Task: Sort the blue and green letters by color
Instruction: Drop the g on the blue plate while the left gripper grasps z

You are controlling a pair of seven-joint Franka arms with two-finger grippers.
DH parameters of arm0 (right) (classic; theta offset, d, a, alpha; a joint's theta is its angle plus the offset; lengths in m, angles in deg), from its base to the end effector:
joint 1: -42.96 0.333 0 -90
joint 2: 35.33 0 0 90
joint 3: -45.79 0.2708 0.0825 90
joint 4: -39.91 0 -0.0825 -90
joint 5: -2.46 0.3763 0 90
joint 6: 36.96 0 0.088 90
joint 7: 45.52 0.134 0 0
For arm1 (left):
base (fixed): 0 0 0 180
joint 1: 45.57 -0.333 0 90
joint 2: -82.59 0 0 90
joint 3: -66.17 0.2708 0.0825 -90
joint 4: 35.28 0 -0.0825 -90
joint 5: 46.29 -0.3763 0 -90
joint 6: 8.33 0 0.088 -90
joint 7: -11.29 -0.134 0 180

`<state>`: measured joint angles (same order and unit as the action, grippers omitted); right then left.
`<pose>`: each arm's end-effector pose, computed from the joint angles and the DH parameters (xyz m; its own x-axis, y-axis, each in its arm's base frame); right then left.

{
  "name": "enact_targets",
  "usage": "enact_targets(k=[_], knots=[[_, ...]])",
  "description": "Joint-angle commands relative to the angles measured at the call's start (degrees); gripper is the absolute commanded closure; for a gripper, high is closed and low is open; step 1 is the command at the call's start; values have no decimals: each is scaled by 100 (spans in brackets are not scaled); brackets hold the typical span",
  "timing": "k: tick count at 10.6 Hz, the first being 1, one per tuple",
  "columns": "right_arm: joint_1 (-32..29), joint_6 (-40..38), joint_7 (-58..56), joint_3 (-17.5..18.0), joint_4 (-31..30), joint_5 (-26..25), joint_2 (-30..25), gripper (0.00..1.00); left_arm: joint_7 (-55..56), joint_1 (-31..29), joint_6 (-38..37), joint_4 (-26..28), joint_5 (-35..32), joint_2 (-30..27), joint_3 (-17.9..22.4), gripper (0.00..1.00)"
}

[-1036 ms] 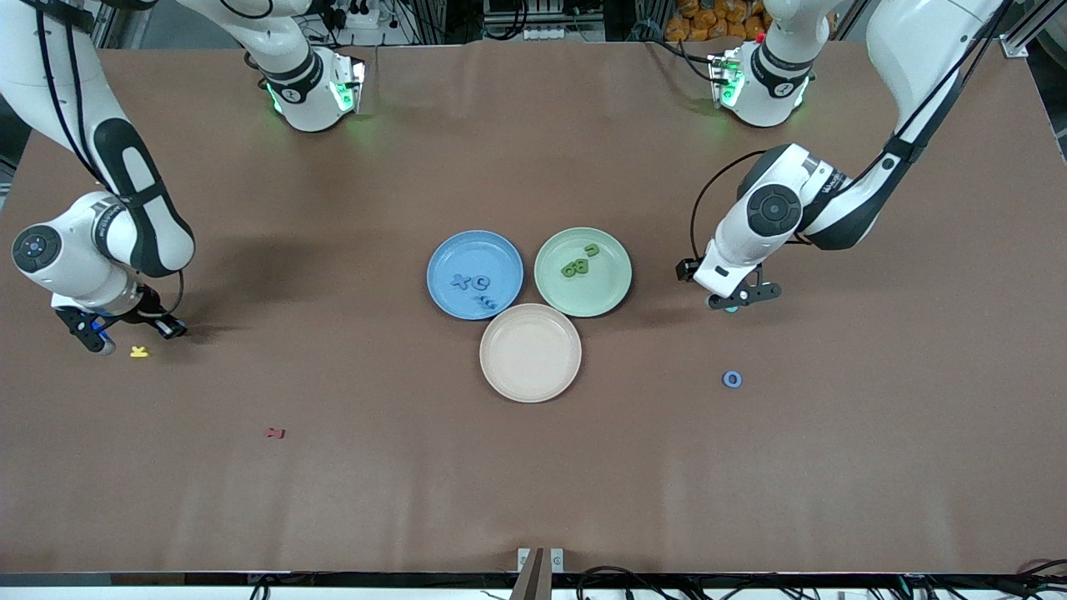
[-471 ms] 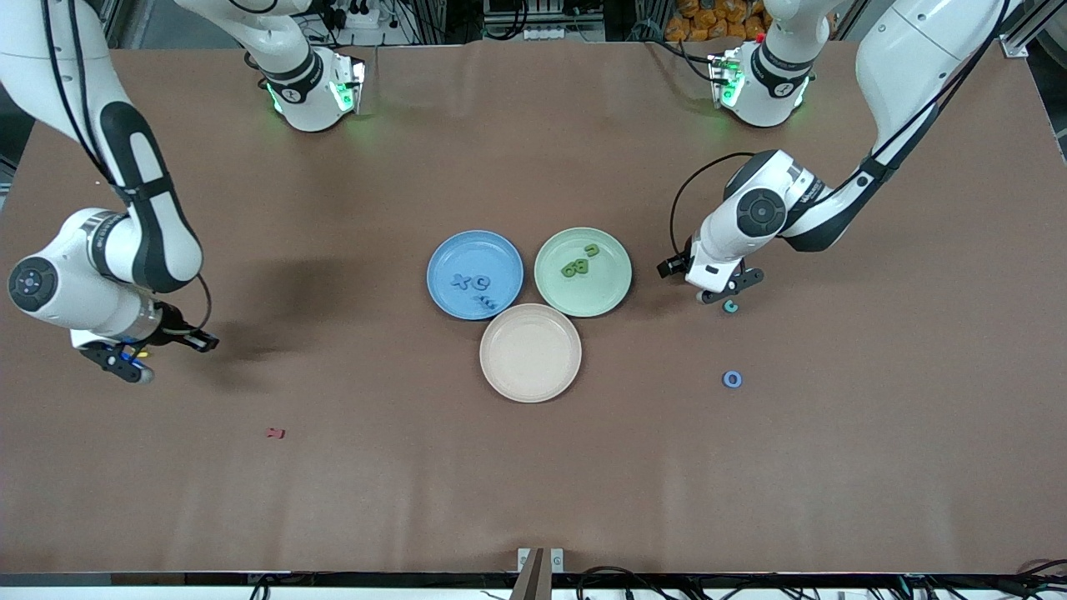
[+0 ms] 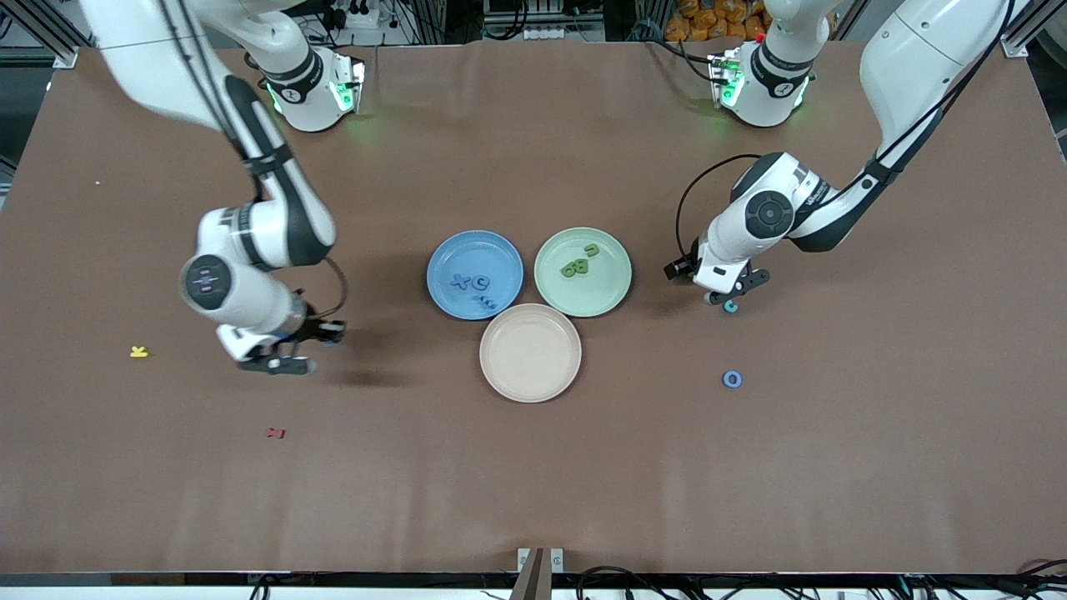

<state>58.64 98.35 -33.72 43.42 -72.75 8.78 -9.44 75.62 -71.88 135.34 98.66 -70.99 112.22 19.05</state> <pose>0.5675 0.1374 0.1747 0.9965 -0.0491 -0.0676 -0.0520 -0.9978 -0.0420 0.4250 -0.2128 0.1152 0.8933 0.4080 -0.1885 0.4135 -0.9104 -0.0111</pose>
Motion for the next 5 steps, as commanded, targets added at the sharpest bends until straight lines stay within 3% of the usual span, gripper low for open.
enact_targets(k=[1, 3, 5], knots=[[557, -57, -30, 219, -37, 80, -67, 100, 62, -41, 162, 26, -280, 139, 88, 21], [1381, 13, 975, 219, -46, 80, 2, 100, 62, -32, 162, 26, -280, 148, 88, 30], [1866, -47, 1622, 228, -46, 71, 21, 100, 88, 29, 162, 18, -280, 148, 88, 77]])
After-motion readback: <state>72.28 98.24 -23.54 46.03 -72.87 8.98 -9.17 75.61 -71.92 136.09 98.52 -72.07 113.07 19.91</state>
